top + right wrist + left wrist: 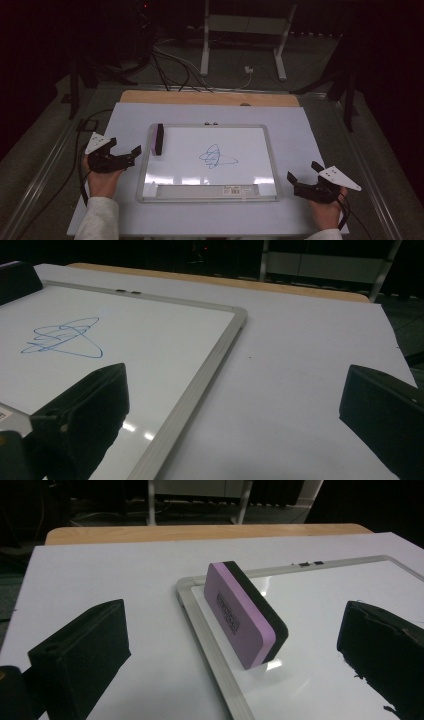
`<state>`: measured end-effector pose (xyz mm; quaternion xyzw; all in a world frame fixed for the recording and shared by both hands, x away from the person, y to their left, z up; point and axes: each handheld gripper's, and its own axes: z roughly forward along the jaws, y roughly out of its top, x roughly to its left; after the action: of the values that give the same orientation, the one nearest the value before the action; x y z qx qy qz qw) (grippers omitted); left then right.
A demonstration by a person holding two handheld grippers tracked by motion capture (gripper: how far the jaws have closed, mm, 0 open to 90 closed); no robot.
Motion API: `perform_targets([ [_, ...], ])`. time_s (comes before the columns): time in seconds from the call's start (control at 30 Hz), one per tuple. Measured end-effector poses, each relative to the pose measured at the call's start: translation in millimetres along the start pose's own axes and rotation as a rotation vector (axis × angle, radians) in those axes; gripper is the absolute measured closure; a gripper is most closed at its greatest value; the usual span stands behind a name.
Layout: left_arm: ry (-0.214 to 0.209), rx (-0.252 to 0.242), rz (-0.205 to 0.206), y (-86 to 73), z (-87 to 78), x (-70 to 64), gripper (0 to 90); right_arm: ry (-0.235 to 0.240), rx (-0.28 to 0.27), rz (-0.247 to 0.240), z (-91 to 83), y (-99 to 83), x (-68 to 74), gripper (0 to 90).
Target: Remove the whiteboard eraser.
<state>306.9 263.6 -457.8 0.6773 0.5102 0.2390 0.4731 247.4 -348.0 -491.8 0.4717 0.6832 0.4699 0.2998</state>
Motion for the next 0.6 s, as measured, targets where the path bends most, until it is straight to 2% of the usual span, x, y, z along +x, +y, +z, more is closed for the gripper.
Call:
perform_targets([
  [0.27,0.004,0.04,0.007,4.1,20.5,-3.4,1.9,0.001,0.003,0.0,0.5,0.0,0.4,0.0],
  [0.6,-0.023,0.094,-0.008,5.4,45.9,-9.4,5.7,-0.002,0.003,-0.002,0.2,0.2,0.0,0.0],
])
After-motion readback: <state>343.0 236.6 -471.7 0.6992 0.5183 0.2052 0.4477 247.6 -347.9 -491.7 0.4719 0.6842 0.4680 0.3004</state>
